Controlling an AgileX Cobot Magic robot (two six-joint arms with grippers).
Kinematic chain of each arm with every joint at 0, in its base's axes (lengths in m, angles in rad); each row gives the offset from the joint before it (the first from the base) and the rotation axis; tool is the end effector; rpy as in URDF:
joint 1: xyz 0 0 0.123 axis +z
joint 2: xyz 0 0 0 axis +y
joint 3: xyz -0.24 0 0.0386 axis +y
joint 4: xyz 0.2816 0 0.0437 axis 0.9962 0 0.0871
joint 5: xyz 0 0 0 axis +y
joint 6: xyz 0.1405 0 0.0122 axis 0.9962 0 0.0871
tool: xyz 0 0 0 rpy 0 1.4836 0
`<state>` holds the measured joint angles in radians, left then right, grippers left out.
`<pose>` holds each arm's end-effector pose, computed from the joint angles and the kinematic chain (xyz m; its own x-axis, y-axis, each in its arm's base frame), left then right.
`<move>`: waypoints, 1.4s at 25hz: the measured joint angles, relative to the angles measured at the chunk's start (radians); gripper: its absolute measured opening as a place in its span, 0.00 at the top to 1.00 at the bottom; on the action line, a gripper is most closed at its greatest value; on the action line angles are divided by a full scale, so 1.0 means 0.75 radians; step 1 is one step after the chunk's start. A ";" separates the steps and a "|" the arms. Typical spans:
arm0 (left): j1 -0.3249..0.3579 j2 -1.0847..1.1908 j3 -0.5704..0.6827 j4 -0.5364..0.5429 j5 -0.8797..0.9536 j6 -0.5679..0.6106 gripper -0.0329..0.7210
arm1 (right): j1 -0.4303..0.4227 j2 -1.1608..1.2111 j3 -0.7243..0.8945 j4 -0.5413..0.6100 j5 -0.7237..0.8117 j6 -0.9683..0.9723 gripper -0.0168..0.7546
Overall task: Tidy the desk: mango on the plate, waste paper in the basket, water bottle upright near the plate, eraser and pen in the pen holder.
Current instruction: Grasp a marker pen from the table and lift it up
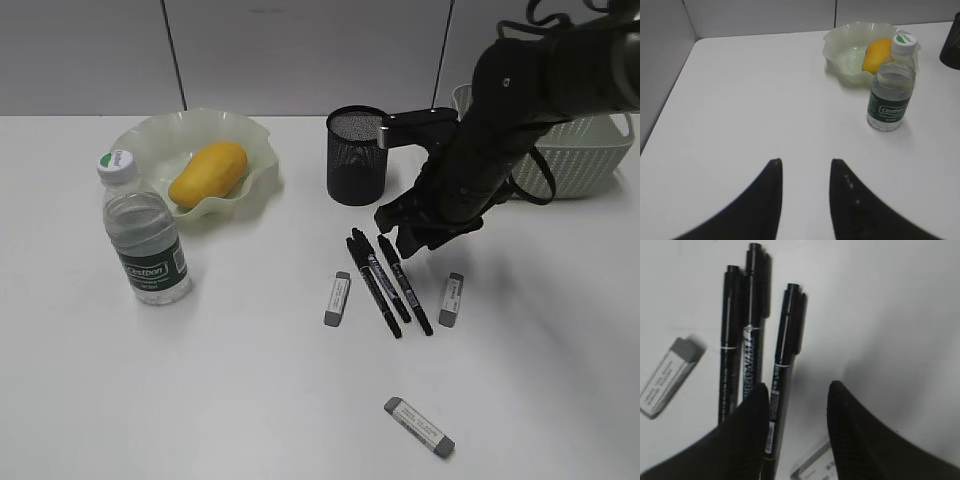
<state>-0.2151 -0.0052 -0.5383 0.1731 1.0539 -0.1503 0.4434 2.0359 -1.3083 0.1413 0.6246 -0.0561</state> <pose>0.1078 -0.0019 0.2869 -0.3996 0.0225 -0.9164 0.0518 0.9987 0.0019 0.3783 0.1926 0.0317 -0.8851 -0.3555 -0.3004 -0.3990 0.9119 0.0962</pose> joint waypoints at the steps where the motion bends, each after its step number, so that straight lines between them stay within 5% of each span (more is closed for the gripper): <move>1: 0.000 0.000 0.000 0.000 0.000 0.000 0.64 | 0.000 0.029 -0.038 -0.015 0.030 0.015 0.56; 25: 0.000 0.000 0.000 0.000 0.000 0.001 0.64 | 0.006 0.166 -0.115 0.039 -0.002 0.044 0.57; 35: 0.000 0.000 0.000 0.000 0.000 0.001 0.64 | 0.034 0.191 -0.117 0.018 -0.002 0.057 0.69</move>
<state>-0.2151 -0.0052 -0.5383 0.1731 1.0539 -0.1496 0.4689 2.1792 -1.3958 0.1549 0.6230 -0.0136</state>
